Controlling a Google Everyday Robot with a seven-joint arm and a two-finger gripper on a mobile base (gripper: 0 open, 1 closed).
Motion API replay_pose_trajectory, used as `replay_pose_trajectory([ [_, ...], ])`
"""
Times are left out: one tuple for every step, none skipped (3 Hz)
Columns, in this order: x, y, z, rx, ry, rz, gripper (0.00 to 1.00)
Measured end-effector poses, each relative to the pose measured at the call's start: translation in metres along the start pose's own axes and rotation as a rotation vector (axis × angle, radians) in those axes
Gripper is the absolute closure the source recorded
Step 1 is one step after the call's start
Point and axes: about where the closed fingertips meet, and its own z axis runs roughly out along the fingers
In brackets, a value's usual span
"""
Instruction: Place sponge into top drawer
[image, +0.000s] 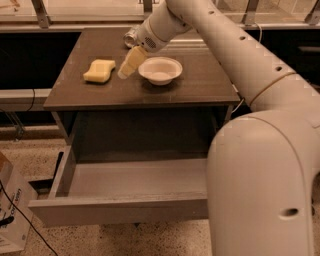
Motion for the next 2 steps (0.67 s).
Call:
replay_pose_trajectory([
  [-0.024, -0.003, 0.046, -0.072, -0.040, -0.013, 0.00],
  [-0.035, 0.006, 0.075, -0.137, -0.052, -0.021, 0.00],
])
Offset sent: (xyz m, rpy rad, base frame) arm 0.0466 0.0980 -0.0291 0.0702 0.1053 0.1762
